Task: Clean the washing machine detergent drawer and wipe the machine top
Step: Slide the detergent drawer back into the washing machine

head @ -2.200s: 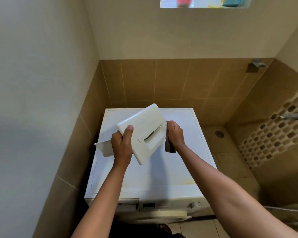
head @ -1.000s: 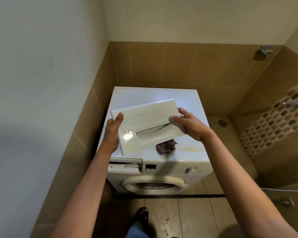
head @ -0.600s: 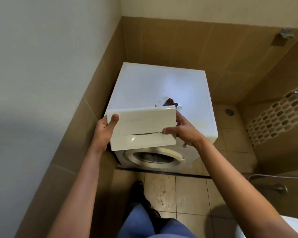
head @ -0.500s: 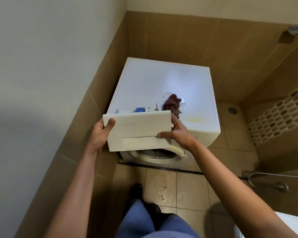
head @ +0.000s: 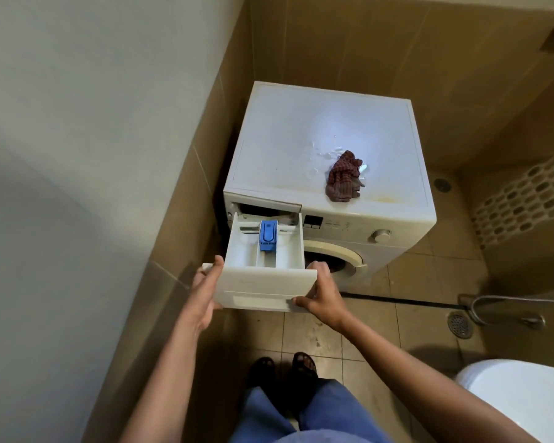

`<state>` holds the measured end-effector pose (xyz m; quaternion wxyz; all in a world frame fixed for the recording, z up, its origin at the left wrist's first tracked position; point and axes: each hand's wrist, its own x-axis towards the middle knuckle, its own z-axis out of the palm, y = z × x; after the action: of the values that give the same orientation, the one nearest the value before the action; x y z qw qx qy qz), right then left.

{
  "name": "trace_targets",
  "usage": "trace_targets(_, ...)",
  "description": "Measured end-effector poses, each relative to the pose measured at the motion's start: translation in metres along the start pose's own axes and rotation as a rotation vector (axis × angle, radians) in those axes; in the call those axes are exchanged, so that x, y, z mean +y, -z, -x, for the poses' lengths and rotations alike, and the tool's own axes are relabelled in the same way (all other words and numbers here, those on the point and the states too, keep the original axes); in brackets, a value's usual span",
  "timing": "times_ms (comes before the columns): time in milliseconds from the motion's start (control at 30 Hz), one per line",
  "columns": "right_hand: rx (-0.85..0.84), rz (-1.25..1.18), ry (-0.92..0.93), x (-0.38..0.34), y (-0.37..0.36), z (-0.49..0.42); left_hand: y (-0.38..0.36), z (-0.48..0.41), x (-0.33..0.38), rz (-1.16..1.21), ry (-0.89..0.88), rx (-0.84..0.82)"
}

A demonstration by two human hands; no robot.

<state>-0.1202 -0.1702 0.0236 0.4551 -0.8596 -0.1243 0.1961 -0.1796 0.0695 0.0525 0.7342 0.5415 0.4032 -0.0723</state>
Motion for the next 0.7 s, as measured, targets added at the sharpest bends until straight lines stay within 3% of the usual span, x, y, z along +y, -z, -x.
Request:
trace_targets(233,0.072,0.077,-0.083,0.007,-0.029,-0.016,-0.006,-0.037,-0.011,0.027,0.048,0.184)
trace_targets(700,0.067,0.018,-0.198,0.021,-0.060,-0.038,0.006,-0.086,-0.028,0.037,0.079,0.256)
